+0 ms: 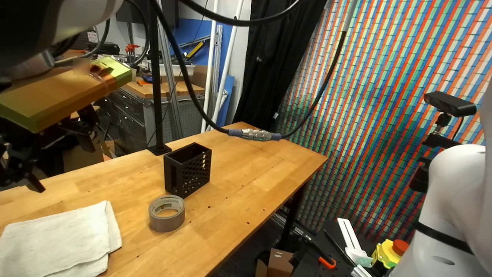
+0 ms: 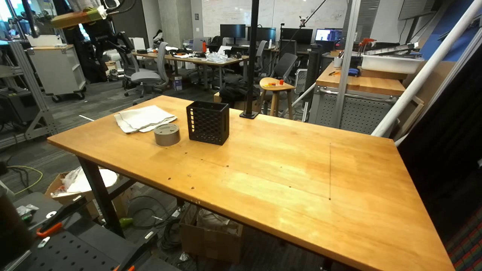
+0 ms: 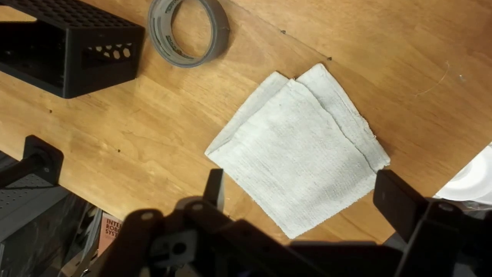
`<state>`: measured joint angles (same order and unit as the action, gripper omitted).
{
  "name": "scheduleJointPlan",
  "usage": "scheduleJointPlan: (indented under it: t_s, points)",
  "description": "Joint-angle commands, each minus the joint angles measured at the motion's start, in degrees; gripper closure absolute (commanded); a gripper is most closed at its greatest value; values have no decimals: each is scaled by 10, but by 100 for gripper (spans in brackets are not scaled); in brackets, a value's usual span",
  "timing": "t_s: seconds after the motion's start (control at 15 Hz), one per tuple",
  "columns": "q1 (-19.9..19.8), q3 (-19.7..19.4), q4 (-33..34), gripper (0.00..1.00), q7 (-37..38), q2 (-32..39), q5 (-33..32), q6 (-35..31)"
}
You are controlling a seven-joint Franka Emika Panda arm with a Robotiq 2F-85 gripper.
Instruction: Put the hand towel into the box
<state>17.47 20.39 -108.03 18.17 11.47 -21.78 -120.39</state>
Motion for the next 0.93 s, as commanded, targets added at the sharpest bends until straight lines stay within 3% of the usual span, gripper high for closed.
scheduleJointPlan:
  t_s: [0.0,0.33,0.87]
  points:
    - [27,-25,78,0,-39,59,-8,22]
    - [47,-48,140,0,-82,128,-5,10]
    - [62,-76,178,0,-119,213,-1,-19]
